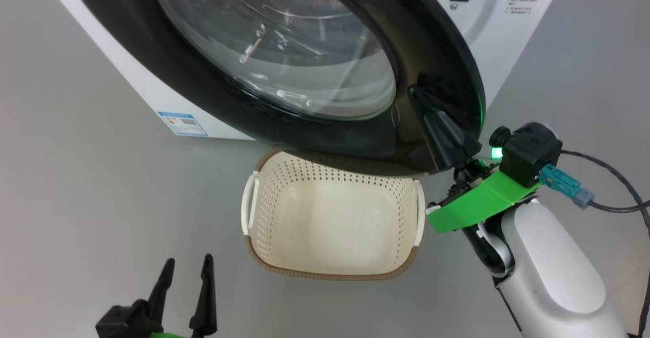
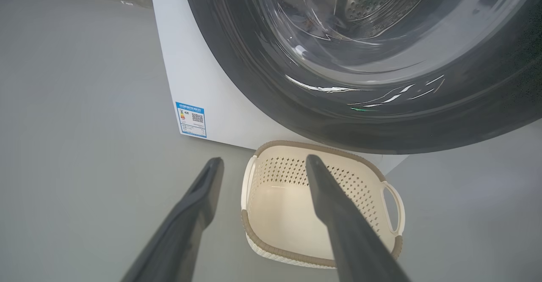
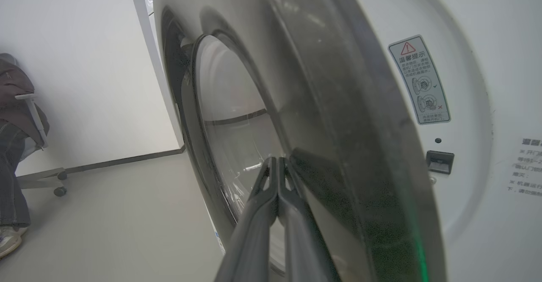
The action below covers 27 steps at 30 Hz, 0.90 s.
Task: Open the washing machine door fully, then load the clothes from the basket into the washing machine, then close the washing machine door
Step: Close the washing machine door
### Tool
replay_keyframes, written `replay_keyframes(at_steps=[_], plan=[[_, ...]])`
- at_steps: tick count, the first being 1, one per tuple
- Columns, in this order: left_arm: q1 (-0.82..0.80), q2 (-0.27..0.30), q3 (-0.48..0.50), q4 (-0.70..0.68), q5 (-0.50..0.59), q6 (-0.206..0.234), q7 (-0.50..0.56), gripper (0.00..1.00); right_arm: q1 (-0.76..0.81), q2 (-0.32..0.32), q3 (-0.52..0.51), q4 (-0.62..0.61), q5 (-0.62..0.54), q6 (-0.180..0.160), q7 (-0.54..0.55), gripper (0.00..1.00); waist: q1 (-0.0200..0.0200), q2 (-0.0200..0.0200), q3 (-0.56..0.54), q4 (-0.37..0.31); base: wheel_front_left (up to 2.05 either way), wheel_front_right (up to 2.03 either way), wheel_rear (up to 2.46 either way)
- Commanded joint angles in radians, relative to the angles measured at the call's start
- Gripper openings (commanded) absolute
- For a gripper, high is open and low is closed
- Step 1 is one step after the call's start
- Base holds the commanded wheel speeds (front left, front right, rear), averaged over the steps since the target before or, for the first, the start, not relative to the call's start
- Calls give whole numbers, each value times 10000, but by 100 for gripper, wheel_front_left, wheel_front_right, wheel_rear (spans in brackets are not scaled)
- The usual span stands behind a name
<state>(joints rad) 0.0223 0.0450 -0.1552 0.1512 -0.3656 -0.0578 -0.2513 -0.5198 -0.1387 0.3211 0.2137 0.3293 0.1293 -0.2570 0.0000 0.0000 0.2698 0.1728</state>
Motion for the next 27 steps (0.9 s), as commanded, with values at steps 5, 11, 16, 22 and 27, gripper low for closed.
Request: replay_keyframes(at_steps=[5, 11, 16, 22, 27], plan=[[-413, 53, 419, -304, 209, -100, -105, 100, -472, -4, 12, -321, -195, 14, -48, 0, 0, 0, 484, -201, 0, 0, 0], [-658, 53, 370, -392, 151, -119, -105, 100, -984, 87, 13, -351, -261, 14, -48, 0, 0, 0, 870, -273, 0, 0, 0], [-774, 53, 303, -413, 161, -154, -105, 100, -1480, 50, 43, -384, -299, 14, -48, 0, 0, 0, 1116, -304, 0, 0, 0], [-812, 53, 278, -368, 182, -209, -105, 100, -2143, -119, 223, -377, -365, 14, -48, 0, 0, 0, 1346, -298, 0, 0, 0], [-836, 53, 183, -329, 168, -251, -105, 100, -2605, -322, 306, -228, -347, 14, -48, 0, 0, 0, 1433, -185, 0, 0, 0]])
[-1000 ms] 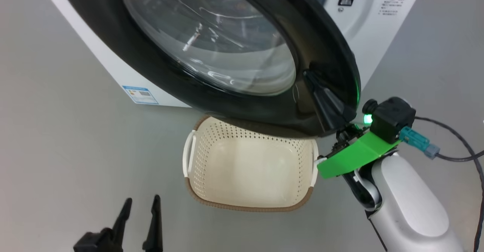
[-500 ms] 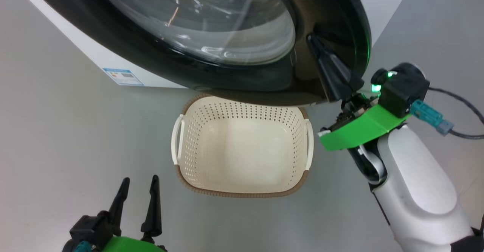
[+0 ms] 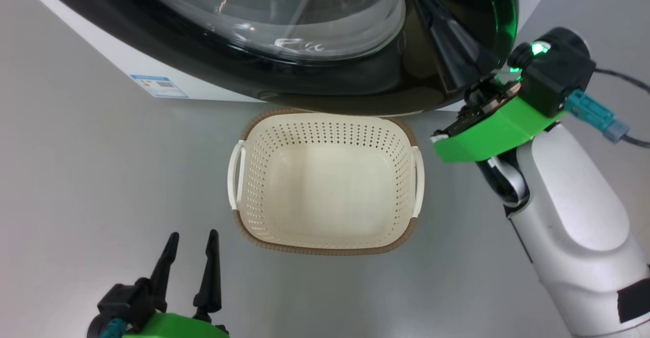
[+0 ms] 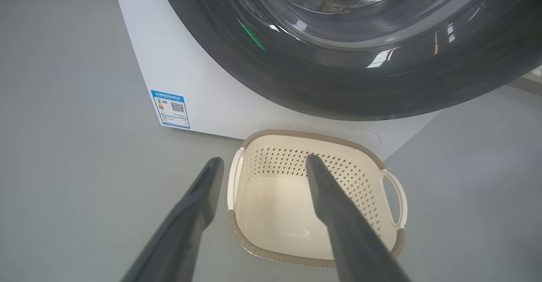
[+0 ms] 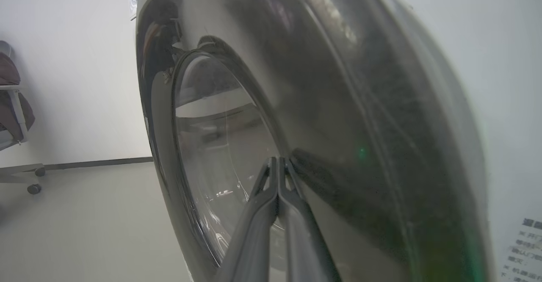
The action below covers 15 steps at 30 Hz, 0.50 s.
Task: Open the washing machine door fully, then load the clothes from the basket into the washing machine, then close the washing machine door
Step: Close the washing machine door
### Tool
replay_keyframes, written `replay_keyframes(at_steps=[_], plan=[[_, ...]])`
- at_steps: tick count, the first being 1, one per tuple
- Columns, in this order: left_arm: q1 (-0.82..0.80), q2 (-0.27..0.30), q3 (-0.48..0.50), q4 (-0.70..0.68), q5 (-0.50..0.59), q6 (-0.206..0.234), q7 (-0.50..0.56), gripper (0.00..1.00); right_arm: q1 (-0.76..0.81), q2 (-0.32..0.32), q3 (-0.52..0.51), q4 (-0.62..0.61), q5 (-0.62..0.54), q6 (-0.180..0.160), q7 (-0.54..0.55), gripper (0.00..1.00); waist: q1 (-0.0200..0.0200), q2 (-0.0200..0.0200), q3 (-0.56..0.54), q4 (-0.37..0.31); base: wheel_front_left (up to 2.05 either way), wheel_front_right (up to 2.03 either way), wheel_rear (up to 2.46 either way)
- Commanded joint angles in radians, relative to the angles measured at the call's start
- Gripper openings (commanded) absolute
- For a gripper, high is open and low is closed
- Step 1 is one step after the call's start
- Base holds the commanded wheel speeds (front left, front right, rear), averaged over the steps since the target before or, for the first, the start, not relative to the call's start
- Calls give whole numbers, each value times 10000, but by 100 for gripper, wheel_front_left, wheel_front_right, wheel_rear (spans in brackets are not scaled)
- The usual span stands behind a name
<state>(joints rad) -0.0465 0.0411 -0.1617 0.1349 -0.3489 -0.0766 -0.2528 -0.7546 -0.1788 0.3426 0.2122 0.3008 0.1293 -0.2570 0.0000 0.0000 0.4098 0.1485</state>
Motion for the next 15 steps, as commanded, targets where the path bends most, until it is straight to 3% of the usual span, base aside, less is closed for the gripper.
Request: replay_keyframes(at_steps=[1, 15], plan=[[-152, 91, 218, -156, 0, -69, -90, 100, -359, 37, 95, -183, -60, 14, -48, 0, 0, 0, 49, 87, 0, 0, 0], [-97, 91, 294, -136, -34, -70, -90, 100, -1657, -673, 46, 200, -190, 14, -48, 0, 0, 0, 271, 255, 0, 0, 0]])
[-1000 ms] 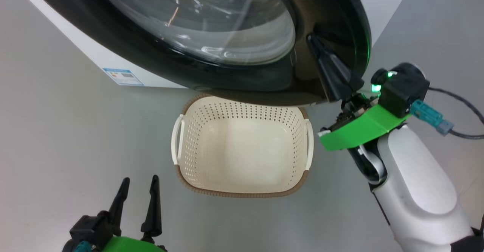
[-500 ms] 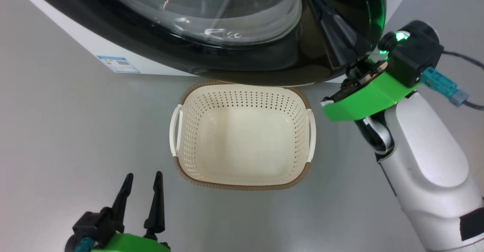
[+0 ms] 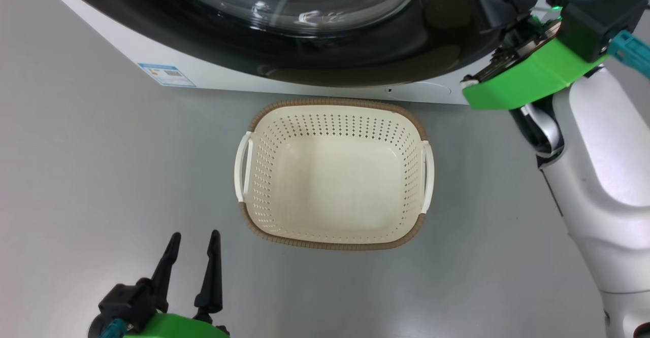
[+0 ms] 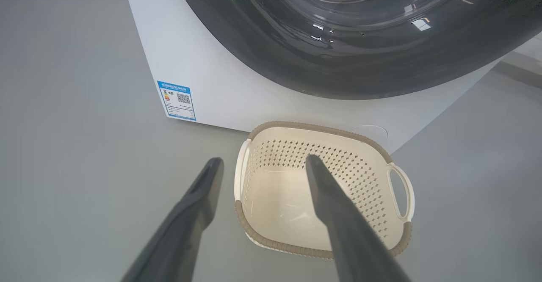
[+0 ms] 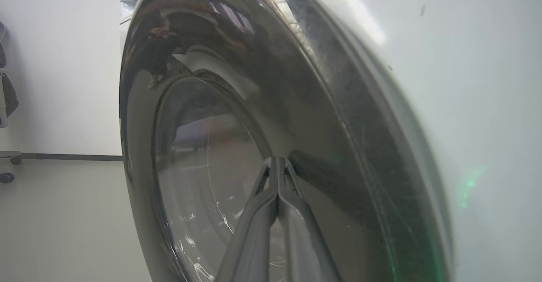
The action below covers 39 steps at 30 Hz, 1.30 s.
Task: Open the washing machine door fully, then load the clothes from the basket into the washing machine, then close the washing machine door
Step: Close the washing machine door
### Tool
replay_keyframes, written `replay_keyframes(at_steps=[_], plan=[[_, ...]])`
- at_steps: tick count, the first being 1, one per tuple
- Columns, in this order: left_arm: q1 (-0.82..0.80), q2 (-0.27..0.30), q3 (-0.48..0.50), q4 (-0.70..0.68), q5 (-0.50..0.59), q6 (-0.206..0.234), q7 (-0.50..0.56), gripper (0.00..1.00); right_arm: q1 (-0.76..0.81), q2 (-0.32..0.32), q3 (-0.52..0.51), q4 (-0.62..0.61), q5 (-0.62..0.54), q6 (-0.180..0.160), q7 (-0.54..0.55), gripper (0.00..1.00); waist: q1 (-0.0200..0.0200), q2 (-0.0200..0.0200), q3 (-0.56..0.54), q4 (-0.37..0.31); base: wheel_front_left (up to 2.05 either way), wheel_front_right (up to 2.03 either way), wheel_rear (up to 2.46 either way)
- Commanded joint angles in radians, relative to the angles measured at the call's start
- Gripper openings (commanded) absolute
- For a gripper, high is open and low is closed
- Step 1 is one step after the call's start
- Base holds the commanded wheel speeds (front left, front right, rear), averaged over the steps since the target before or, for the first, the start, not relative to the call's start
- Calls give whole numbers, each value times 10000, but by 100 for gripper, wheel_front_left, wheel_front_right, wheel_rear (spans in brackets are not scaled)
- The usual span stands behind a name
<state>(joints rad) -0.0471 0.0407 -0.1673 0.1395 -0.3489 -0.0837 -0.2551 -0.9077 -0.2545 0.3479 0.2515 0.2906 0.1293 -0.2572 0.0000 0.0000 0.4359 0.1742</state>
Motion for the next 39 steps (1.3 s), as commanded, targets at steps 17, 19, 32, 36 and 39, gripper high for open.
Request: replay_keyframes(at_steps=[17, 19, 32, 36, 39], plan=[[-114, 95, 132, -217, -75, -38, -67, 100, -1370, -528, -687, 1233, -757, 14, -46, 0, 0, 0, 354, 282, 0, 0, 0], [-121, 95, 118, -220, -98, -25, -67, 100, -1506, -612, -880, 1514, -916, 14, -46, 0, 0, 0, 371, 312, 0, 0, 0], [-94, 95, 38, -177, -701, 1, -67, 100, -396, -358, -1726, 1142, -866, 14, -46, 31, 0, 0, -326, 103, 0, 0, 0], [-8, 95, 22, -140, -1019, -51, -67, 100, 630, -200, -1941, 506, -752, 14, -46, 66, 0, 0, -780, 0, 0, 0, 0], [100, 95, 71, -104, -1269, -82, -67, 100, 1761, -56, -2152, -116, -660, 14, -46, 100, 0, 0, -1297, -152, 0, 0, 0]])
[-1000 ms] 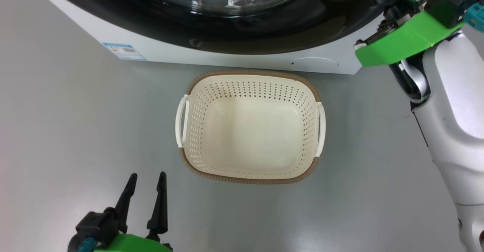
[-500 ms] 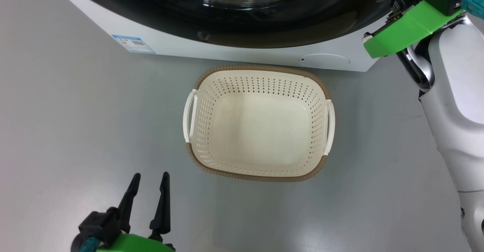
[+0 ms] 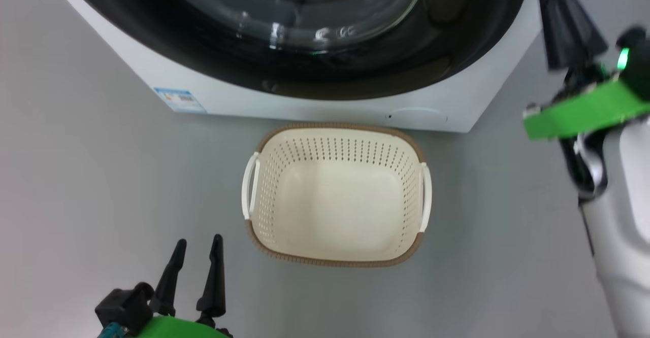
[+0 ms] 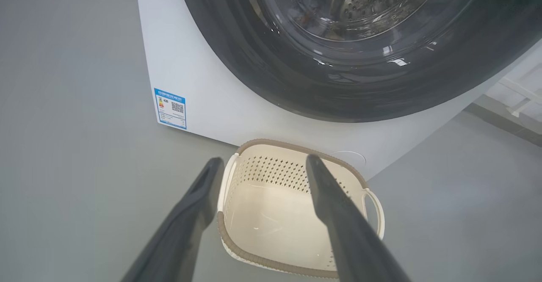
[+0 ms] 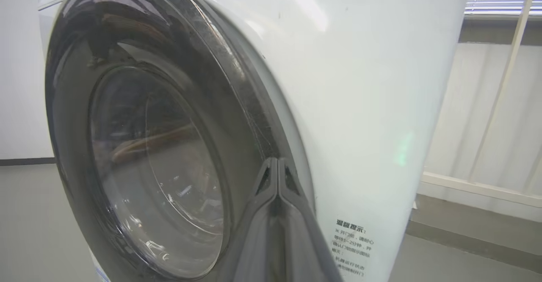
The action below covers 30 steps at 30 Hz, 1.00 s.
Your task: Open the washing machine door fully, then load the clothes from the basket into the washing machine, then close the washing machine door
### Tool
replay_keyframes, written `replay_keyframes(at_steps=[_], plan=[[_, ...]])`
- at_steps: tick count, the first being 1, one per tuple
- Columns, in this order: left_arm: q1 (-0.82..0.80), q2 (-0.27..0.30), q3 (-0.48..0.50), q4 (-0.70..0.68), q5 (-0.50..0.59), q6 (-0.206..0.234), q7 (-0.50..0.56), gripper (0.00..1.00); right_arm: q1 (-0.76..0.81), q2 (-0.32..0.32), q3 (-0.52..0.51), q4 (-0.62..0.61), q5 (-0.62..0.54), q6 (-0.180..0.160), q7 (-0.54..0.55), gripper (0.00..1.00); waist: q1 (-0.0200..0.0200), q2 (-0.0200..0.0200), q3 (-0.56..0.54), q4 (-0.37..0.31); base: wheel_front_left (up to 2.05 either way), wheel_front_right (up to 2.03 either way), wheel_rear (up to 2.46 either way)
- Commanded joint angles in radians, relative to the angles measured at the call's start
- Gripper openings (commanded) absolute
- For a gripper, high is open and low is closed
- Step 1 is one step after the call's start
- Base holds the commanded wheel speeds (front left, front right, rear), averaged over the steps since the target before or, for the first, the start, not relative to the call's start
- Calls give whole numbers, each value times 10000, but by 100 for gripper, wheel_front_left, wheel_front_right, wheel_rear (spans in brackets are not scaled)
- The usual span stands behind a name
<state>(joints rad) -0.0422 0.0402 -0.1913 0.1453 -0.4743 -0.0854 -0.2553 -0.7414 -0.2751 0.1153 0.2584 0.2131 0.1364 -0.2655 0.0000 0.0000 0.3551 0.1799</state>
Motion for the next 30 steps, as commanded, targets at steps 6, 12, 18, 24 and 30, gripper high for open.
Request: replay_keyframes(at_steps=[6, 12, 18, 24, 30], plan=[[383, 100, 528, -43, 204, -3, -65, 100, 2282, 429, -209, -1200, 168, -57, 37, 100, 0, 0, -1521, -656, 0, 0, 0], [860, 100, 692, -139, 536, 75, -65, 100, 4428, 625, -617, -1813, 104, -57, 37, 100, 0, 0, -2491, -958, 0, 0, 0], [1290, 100, 761, -161, 667, 55, -65, 100, 6319, 925, -871, -2334, -202, -57, 37, 100, 0, 0, -3039, -1082, 0, 0, 0], [1516, 100, 576, -197, 482, -175, -65, 100, 7913, 1305, -1167, -2591, -499, -57, 37, 100, 0, 0, -3438, -1089, 0, 0, 0], [1673, 100, 586, -122, 816, -306, -65, 100, 8925, 1776, -1621, -2768, -600, -57, 37, 100, 0, 0, -3616, -1189, 0, 0, 0]])
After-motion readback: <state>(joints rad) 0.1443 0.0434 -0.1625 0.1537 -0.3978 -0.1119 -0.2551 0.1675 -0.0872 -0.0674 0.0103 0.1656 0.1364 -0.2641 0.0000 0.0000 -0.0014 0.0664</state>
